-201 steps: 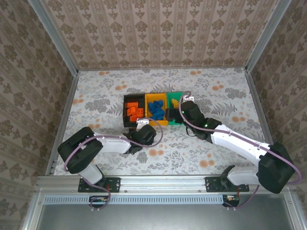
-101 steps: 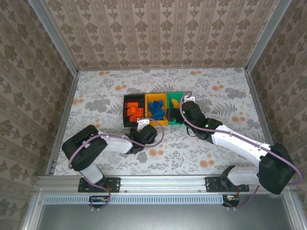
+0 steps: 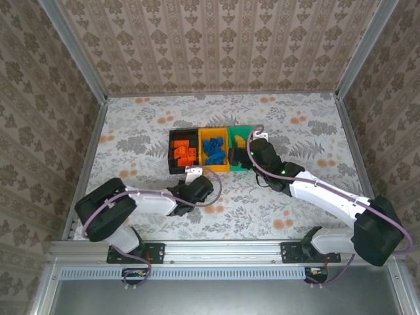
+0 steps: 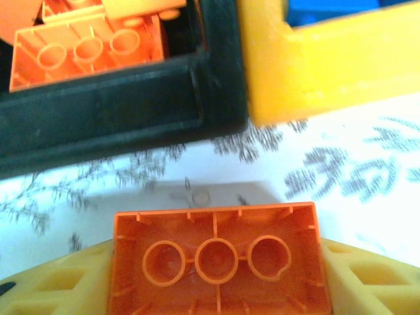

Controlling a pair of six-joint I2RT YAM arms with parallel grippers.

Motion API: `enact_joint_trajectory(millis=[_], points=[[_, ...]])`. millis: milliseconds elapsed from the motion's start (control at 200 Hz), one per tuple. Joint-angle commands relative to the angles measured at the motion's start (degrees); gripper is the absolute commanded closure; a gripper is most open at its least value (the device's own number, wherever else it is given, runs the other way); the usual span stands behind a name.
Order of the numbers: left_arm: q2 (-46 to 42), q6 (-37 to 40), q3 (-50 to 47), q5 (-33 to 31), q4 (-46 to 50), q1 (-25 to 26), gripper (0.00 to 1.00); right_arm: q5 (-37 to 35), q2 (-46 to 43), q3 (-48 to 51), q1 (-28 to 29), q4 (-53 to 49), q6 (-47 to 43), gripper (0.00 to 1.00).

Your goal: Sort the legos into containers by color

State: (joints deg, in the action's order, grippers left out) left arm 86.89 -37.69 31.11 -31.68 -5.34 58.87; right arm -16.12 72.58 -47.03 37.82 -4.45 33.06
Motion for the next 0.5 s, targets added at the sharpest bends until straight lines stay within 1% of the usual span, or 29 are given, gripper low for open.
enact_joint_trajectory(millis=[0, 55, 135, 225, 310, 360, 415, 495], points=[[-7.2, -3.5, -0.4, 0.8, 8.8, 2.7, 0.44, -0.2, -1.2, 1.4, -0.5, 0.6, 0.9, 0.05], [-11.2, -4.4, -0.2, 1.0, 12.1, 3.5, 0.45, 0.1, -1.4, 1.7, -0.5, 0.6, 1.0, 0.05], [-17.1, -5.1, 0.7, 1.4, 16.7, 3.1, 0.46, 0.5, -1.5, 2.3, -0.5, 0.8, 1.2, 0.05], [-21.8, -3.7, 3.3, 3.0, 21.0, 0.5, 0.46, 0.4, -1.1, 3.0, -0.5, 0.5, 1.1, 0.05], [-23.6, -1.2, 6.0, 8.2, 22.5, -5.4, 0.46, 0.1, -0.9, 3.7, -0.5, 0.1, 1.3, 0.05], [-23.3, 0.3, 7.9, 11.9, 22.5, -9.8, 0.45, 0.2, -1.0, 4.2, -0.5, 0.2, 1.4, 0.05], [-21.4, 2.4, 10.8, 15.5, 22.4, -14.1, 0.46, 0.1, -1.2, 4.6, -0.5, 0.2, 1.5, 0.05], [-16.7, 5.2, 15.9, 18.6, 23.0, -18.4, 0.45, 0.1, -1.4, 4.6, -0.6, -0.2, 1.3, 0.05]])
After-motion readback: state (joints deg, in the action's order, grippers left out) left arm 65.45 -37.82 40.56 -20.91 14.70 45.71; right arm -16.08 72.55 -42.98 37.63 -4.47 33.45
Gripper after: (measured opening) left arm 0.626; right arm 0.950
